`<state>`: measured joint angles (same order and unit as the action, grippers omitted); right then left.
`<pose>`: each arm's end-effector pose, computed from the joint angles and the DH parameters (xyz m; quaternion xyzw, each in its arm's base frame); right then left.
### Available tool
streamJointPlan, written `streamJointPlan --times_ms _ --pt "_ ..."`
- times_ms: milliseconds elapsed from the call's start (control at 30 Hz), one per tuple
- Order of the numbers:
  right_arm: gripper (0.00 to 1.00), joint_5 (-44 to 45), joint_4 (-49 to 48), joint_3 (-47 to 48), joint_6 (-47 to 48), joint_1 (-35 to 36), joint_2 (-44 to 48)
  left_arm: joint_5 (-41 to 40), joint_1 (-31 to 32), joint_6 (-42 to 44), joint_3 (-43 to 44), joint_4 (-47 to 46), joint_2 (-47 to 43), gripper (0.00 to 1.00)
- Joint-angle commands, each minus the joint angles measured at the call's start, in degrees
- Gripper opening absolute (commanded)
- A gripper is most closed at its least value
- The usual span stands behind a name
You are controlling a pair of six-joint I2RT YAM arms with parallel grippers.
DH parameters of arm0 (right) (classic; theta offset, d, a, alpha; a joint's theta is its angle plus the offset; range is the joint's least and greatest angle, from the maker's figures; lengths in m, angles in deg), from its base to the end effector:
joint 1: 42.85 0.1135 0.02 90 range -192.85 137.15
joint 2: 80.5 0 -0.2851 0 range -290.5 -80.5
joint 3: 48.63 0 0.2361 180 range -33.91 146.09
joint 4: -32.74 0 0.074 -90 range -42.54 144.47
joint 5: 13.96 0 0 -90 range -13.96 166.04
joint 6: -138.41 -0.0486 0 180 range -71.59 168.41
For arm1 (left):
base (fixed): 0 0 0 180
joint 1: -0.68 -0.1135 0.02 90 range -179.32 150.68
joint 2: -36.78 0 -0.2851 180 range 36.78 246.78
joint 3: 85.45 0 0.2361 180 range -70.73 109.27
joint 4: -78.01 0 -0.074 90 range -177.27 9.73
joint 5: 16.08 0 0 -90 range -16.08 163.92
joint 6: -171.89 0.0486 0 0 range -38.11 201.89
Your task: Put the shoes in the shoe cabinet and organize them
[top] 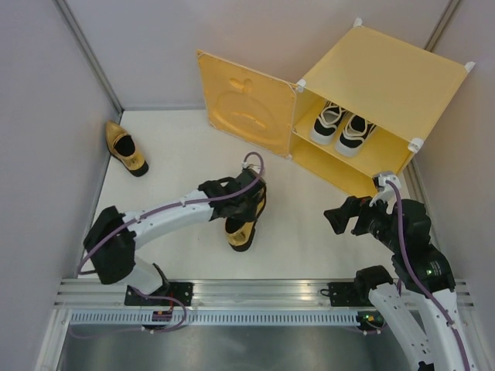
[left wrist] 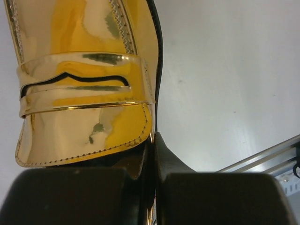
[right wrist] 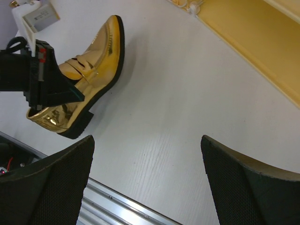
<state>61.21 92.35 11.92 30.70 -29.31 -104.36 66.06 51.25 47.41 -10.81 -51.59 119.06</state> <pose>0.0554 0.0261 0.3228 -0.0412 0.8286 0.2512 0.4987 0.1832 -0.2123 0.2610 0.1155 0.9523 -0.1371 0.2470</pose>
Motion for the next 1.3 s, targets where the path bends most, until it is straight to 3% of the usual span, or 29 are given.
streamJointPlan --times_ms 0,233,467,767,900,1100,1267 --pt "0.98 1.6 -1.0 0.4 -2.0 -0.1 0.2 -3.0 5.7 2.5 9.1 -3.9 9.9 0.02" --pt "0.98 4.1 0.6 1.3 -2.0 -0.1 -0.1 -2.3 14.1 3.4 23.8 -3.9 22.9 0.05" --pt "0.98 4.4 2.1 1.1 -2.8 -0.1 0.1 -0.3 15.0 2.6 25.1 -4.1 25.8 0.33" --pt "0.98 4.9 6.3 4.9 -2.3 -0.1 0.0 -0.8 14.9 1.7 25.1 -4.1 15.9 0.80" --pt "0.98 5.5 7.6 6.5 -2.6 -0.1 -0.9 -4.0 14.3 1.5 25.3 -2.6 10.5 0.91" --pt "0.98 6.0 8.5 5.4 -3.9 -0.1 -3.8 -3.1 5.2 1.4 20.2 -0.4 1.1 0.92" --pt "0.97 5.7 6.1 1.4 -4.5 0.0 -7.9 3.9 -10.8 3.9 9.5 -0.8 -10.1 0.93"
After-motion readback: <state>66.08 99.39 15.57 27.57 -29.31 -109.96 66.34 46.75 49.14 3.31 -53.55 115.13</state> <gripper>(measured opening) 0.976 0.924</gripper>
